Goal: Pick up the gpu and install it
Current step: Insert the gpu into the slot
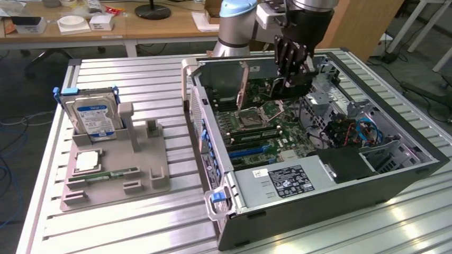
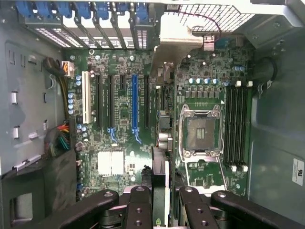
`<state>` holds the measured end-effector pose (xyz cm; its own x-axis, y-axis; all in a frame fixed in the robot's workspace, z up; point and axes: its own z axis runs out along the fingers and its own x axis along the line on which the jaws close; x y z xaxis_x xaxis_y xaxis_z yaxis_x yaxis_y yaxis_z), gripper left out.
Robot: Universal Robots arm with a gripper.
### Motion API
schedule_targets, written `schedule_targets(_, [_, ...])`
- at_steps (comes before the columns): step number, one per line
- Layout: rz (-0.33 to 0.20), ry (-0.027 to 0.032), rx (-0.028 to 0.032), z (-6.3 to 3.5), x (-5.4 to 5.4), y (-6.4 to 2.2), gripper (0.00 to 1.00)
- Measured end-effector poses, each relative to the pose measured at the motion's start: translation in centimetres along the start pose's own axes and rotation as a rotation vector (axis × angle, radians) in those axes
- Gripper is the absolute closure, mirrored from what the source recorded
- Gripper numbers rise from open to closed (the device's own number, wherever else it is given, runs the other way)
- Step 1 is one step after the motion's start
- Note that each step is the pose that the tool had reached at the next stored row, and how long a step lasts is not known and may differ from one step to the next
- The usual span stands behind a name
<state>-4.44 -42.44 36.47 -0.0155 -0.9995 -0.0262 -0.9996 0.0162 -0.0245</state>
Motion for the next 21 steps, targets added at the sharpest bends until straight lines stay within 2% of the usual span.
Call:
schedule_targets(10, [0.005, 0.0005, 0.0001, 1.29, 0.7, 0.03, 0.73])
schedule_targets(15, [0.005, 0.0073, 0.0001, 1.54, 0.9, 0.03, 0.73])
schedule_targets(21, [0.004, 0.0077, 0.0002, 2.02, 1.1, 0.51, 0.73])
